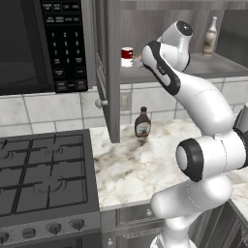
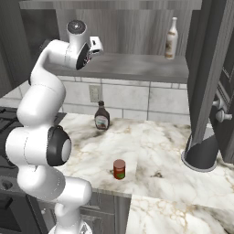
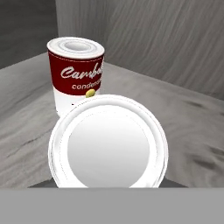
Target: Pick the cans from the counter and place them in their designated side in the cabinet.
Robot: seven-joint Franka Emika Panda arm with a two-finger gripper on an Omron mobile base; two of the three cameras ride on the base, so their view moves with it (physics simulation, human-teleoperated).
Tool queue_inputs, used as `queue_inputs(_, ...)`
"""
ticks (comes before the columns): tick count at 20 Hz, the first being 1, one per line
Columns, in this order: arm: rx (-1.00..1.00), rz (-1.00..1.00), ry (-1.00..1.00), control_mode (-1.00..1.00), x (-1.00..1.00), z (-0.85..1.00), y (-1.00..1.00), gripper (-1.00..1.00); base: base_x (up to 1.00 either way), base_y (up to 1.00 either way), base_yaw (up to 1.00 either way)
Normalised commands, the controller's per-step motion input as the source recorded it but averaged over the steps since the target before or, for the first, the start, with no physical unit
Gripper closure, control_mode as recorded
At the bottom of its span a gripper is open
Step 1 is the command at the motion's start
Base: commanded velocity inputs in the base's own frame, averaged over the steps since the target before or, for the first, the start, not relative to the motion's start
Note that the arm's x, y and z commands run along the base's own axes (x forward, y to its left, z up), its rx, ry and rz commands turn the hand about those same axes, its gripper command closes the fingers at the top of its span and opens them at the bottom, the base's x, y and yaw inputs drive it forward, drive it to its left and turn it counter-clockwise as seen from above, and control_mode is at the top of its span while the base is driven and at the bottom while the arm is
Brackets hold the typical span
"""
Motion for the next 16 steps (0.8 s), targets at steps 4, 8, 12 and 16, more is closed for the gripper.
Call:
queue_inputs(4, -0.02, 0.00, 0.04, -1.00, 0.15, -0.19, 0.01, -1.00, 0.00, 0.00, 0.00)
queue_inputs(8, -0.02, 0.00, 0.01, -1.00, 0.08, -0.09, 0.00, -1.00, 0.00, 0.00, 0.00)
queue_inputs(12, -0.01, 0.00, 0.00, -1.00, 0.09, -0.01, 0.00, -1.00, 0.00, 0.00, 0.00)
queue_inputs(16, 0.00, 0.00, 0.00, -1.00, 0.13, -0.02, 0.00, -1.00, 0.00, 0.00, 0.00)
